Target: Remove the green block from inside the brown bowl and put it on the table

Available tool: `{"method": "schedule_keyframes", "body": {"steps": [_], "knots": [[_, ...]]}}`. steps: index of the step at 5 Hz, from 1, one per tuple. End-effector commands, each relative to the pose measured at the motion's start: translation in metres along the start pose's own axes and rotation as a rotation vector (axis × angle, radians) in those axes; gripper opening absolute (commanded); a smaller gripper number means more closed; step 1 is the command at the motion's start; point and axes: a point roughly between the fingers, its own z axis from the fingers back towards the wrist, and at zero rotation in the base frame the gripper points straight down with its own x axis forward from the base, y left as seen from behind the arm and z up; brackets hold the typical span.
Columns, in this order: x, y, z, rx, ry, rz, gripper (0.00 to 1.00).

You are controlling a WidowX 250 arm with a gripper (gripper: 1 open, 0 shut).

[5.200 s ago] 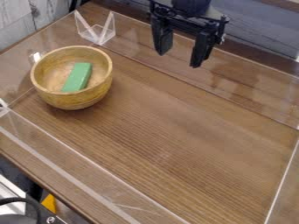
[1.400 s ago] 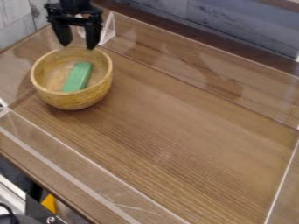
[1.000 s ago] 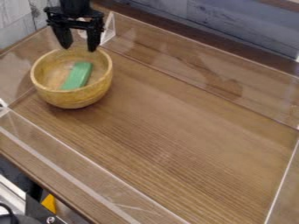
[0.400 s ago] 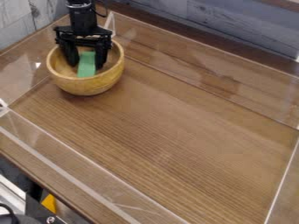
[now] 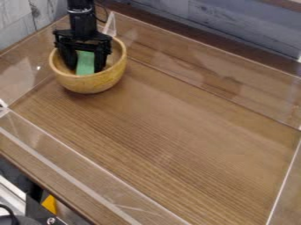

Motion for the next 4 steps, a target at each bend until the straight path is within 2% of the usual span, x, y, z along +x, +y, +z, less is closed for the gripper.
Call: {"method": "schedule_keyframes", "body": {"steps": [1,2,4], "knots": [[-0.002,0.014,0.005,0.022,-0.030,0.012,1.00],[-0.006,0.019,-0.003,0.027,-0.023,0.011,0.00],[-0.019,0.020,0.000,0.041,-0.021,0.039,0.00]]}}
